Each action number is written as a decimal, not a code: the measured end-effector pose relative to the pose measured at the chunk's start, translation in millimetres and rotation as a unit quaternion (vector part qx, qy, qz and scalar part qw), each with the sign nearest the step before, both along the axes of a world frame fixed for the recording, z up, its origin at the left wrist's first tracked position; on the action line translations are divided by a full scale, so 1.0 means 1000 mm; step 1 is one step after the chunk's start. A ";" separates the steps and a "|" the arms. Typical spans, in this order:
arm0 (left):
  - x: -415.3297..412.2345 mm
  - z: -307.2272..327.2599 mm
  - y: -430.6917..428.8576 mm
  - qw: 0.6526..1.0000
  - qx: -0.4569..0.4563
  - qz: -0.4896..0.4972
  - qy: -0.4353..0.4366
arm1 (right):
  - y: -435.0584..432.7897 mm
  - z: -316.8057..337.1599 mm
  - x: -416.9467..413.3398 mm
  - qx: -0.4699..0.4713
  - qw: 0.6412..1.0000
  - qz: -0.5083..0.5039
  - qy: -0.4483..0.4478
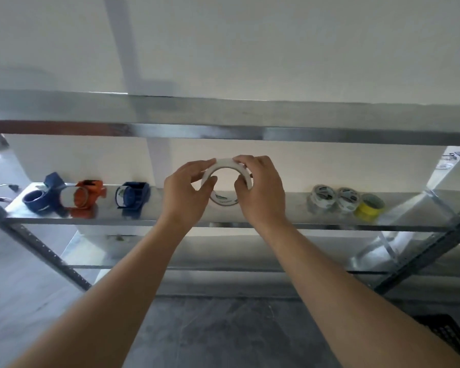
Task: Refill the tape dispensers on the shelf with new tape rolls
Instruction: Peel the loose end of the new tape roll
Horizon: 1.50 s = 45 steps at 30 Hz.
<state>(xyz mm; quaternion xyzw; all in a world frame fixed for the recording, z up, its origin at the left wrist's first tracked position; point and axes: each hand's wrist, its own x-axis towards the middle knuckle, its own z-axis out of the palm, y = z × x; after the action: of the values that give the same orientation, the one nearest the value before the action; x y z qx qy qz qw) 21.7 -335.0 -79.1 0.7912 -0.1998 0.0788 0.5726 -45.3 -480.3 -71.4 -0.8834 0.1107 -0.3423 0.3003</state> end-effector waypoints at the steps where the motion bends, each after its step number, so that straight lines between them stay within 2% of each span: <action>1: -0.003 0.001 0.005 1.000 0.002 0.006 0.001 | 0.004 0.003 -0.001 -0.022 1.000 -0.002 0.001; 5: -0.011 0.005 0.027 1.000 -0.001 0.025 0.012 | 0.023 0.015 -0.001 -0.066 0.998 -0.006 0.011; 12: -0.007 0.014 0.079 0.999 -0.011 0.052 -0.008 | 0.072 0.025 0.011 -0.028 0.998 0.053 0.016; 16: 0.005 0.021 0.118 0.998 -0.015 0.056 -0.019 | 0.110 0.028 0.025 -0.015 0.998 0.053 0.005; 23: 0.034 0.038 0.200 0.995 0.092 -0.030 -0.014 | 0.188 0.029 0.048 0.055 0.998 0.007 -0.018; 30: 0.065 0.040 0.266 0.991 0.098 -0.084 -0.019 | 0.253 0.028 0.083 0.064 0.997 -0.017 -0.039; 34: 0.083 0.037 0.293 0.990 0.104 -0.098 0.001 | 0.275 0.024 0.097 0.044 0.999 0.004 -0.025; 38: 0.096 0.031 0.305 0.989 0.113 -0.095 0.023 | 0.283 0.025 0.110 -0.024 1.000 0.013 0.009; 41: 0.109 0.031 0.310 0.988 0.114 -0.101 0.026 | 0.286 0.028 0.125 -0.059 0.996 0.069 0.018; 45: 0.123 0.031 0.316 0.991 0.109 -0.071 0.018 | 0.288 0.032 0.156 -0.049 0.992 0.116 0.029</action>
<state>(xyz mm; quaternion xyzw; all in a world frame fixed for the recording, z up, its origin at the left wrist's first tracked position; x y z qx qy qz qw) 144.7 -19.5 -47.8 0.8341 -0.2527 0.0013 0.4904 111.0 -192.7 -39.4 -0.9134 -0.0005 -0.2842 0.2913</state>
